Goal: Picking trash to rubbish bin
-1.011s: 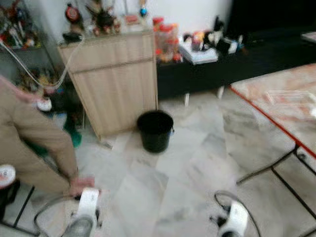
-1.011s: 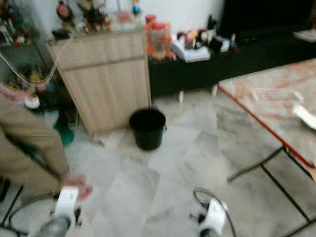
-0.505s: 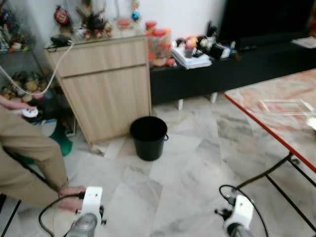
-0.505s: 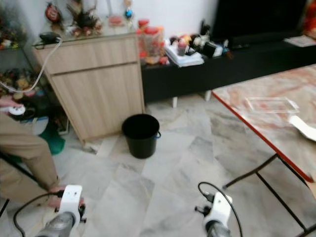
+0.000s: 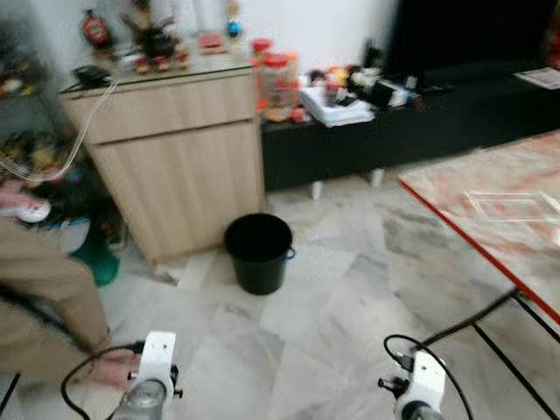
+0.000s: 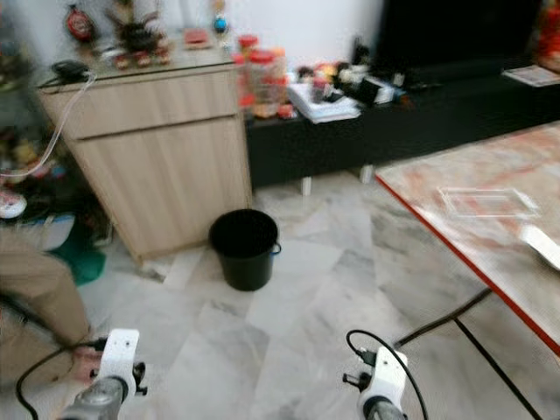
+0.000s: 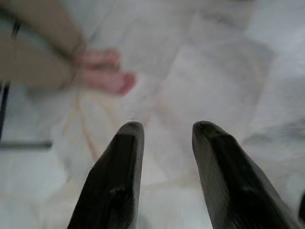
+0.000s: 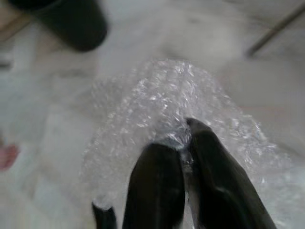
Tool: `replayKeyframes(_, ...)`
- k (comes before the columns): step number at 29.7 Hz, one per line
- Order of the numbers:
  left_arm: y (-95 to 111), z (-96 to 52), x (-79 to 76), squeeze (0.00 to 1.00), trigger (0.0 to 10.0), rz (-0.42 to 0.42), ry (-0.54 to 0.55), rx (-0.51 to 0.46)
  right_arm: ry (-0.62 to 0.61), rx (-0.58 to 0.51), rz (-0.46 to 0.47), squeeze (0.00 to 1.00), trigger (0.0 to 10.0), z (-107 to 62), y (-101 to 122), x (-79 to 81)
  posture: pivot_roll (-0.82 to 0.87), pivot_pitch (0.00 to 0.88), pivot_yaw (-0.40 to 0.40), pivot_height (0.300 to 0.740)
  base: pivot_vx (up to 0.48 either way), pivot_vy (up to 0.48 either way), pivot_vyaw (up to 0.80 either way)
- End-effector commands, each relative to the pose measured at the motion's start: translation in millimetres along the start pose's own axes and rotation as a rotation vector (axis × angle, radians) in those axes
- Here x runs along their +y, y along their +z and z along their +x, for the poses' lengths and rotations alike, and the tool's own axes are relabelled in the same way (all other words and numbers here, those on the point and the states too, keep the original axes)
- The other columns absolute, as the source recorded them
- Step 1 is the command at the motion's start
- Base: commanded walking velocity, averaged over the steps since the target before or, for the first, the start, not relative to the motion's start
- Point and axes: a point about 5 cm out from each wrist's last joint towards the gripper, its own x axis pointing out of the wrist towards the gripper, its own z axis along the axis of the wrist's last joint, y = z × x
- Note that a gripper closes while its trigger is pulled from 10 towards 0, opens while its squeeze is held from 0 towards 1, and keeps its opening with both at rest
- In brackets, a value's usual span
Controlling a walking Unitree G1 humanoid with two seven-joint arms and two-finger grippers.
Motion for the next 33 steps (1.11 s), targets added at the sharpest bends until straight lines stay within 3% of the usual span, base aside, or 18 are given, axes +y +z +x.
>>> replayKeyframes(1, -1.3, 0.0, 2.1, 0.00, 10.0, 0.009, 0.000, 0.012, 0.006, -0.001, -0.003, 0.00, 10.0, 0.4, 0.6, 2.4, 0.00, 0.000, 0.027, 0.740, 0.319, 0.000, 0.00)
replayKeyframes(33, -1.3, -0.1, 3.3, 0.00, 10.0, 0.049, -0.022, 0.009, -0.012, 0.003, 0.041, 0.00, 10.0, -1.8, -6.1, -0.4, -0.01, 0.000, 0.061, 0.740, 0.318, 0.000, 0.00)
